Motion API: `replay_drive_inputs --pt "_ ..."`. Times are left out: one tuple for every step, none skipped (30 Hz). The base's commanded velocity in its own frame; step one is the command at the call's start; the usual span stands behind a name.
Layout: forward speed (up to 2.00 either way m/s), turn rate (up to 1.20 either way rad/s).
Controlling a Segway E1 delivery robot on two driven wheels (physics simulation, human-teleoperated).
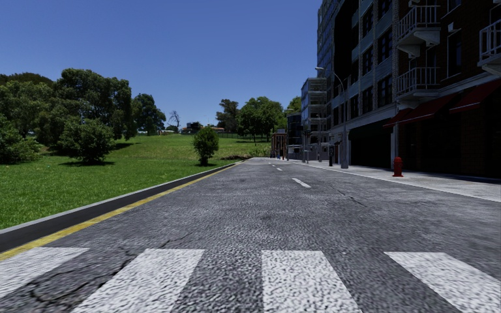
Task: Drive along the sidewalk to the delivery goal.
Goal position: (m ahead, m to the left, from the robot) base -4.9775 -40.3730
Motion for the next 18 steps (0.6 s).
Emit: replay_drive_inputs --pt "0.00 0.00" --pt "0.00 0.00" --pt "0.00 0.00" --pt "0.00 0.00" --pt "0.00 0.00" --pt "0.00 0.00" --pt "0.00 0.00" --pt "0.00 0.00" --pt "0.00 0.00" --pt "0.00 0.00" --pt "0.00 0.00" --pt "0.00 0.00" --pt "0.00 0.00" --pt "0.00 0.00" --pt "0.00 0.00" --pt "0.00 0.00" --pt "0.00 0.00" --pt "0.00 0.00"
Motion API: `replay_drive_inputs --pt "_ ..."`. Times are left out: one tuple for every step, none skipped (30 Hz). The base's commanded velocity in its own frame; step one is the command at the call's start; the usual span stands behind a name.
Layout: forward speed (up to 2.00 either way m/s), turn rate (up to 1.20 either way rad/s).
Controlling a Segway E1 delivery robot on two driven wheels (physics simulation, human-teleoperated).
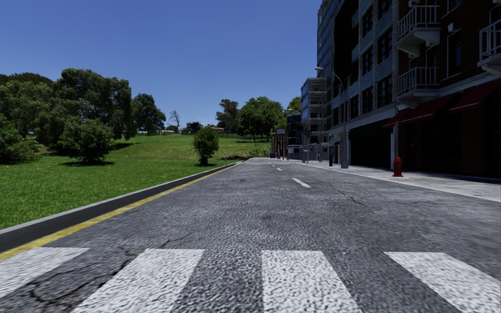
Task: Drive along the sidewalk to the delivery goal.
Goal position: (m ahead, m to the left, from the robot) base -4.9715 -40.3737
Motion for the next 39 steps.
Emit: replay_drive_inputs --pt "0.00 0.00" --pt "0.00 0.00" --pt "0.00 0.00" --pt "0.00 0.00" --pt "0.00 0.00" --pt "0.00 0.00" --pt "0.00 0.00" --pt "0.00 0.00" --pt "0.00 0.00" --pt "0.00 0.00" --pt "0.00 0.00" --pt "0.00 0.00" --pt "0.02 0.00" --pt "0.07 0.00" --pt "0.17 0.00" --pt "0.27 0.00" --pt "0.27 0.00" --pt "0.37 0.00" --pt "0.42 0.00" --pt "0.44 0.00" --pt "0.44 0.00" --pt "0.45 0.00" --pt "0.45 0.00" --pt "0.45 0.00" --pt "0.45 -0.24" --pt "0.45 -0.43" --pt "0.45 -0.66" --pt "0.45 -0.82" --pt "0.45 -0.87" --pt "0.45 -0.88" --pt "0.45 -0.78" --pt "0.45 -0.78" --pt "0.45 -0.07" --pt "0.45 -0.02" --pt "0.45 -0.07" --pt "0.45 -0.56" --pt "0.45 -0.74" --pt "0.45 -0.74" --pt "0.45 -0.84"
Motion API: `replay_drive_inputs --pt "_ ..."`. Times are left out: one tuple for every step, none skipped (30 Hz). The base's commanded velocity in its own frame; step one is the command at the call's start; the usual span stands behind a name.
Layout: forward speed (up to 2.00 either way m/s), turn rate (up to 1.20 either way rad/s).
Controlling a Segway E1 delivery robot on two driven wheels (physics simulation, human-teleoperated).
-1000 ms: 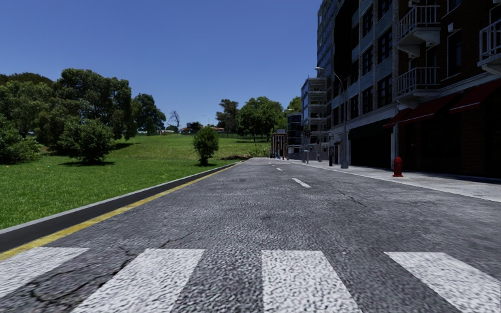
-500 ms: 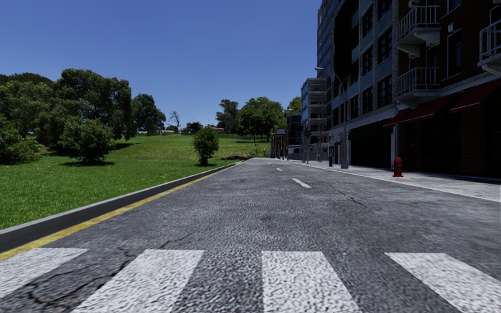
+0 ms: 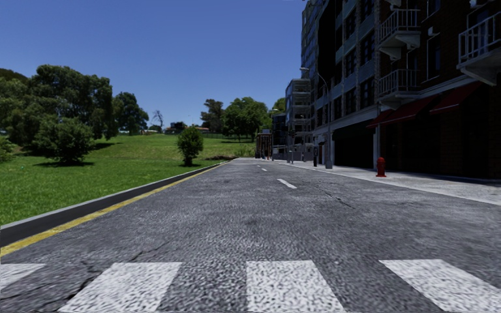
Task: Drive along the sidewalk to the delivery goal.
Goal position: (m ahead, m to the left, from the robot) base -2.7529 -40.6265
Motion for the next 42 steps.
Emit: replay_drive_inputs --pt "0.45 -1.00" --pt "0.45 -1.13" --pt "0.45 -1.17" --pt "0.45 -1.18" --pt "0.45 -1.18" --pt "0.45 -1.18" --pt "0.45 -1.18" --pt "0.46 -1.18" --pt "0.46 -1.18" --pt "0.46 -1.18" --pt "0.46 -0.78" --pt "0.46 0.00" --pt "0.46 0.00" --pt "0.46 0.00" --pt "0.46 -0.35" --pt "0.46 -0.68" --pt "0.46 -0.88" --pt "0.46 -1.09" --pt "0.46 -1.12" --pt "0.46 -1.13" --pt "0.46 -0.39" --pt "0.46 0.00" --pt "0.46 0.00" --pt "0.46 0.00" --pt "0.46 -0.34" --pt "0.46 -1.14" --pt "0.46 -1.14" --pt "0.46 -1.14" --pt "0.46 -1.14" --pt "0.46 -1.14" --pt "0.46 -1.14" --pt "0.46 -1.14" --pt "0.46 -1.06" --pt "0.46 -0.01" --pt "0.46 0.00" --pt "0.46 0.00" --pt "0.46 0.00" --pt "0.46 0.00" --pt "0.46 0.00" --pt "0.46 -0.13" --pt "0.46 -0.86" --pt "0.46 -1.03"
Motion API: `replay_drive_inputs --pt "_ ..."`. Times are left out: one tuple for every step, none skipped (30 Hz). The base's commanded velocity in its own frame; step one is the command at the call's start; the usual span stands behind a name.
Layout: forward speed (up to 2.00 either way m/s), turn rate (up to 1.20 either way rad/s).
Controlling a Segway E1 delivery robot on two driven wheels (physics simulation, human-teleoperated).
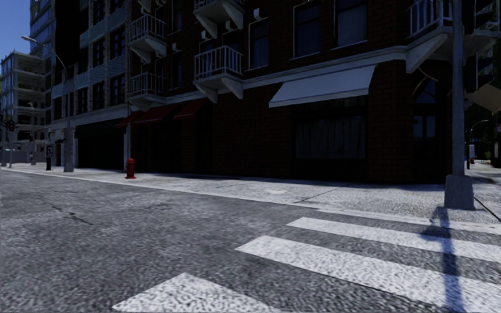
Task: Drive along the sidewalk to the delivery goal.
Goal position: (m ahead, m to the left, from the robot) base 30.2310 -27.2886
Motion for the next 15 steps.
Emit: replay_drive_inputs --pt "0.46 -1.03" --pt "0.46 -1.11" --pt "0.46 -1.14" --pt "0.46 -1.14" --pt "0.46 -1.14" --pt "0.46 -1.14" --pt "0.46 -1.12" --pt "0.46 0.00" --pt "0.46 0.00" --pt "0.46 0.00" --pt "0.46 0.00" --pt "0.46 -0.34" --pt "0.46 -0.85" --pt "0.46 -1.00" --pt "0.46 -1.03"
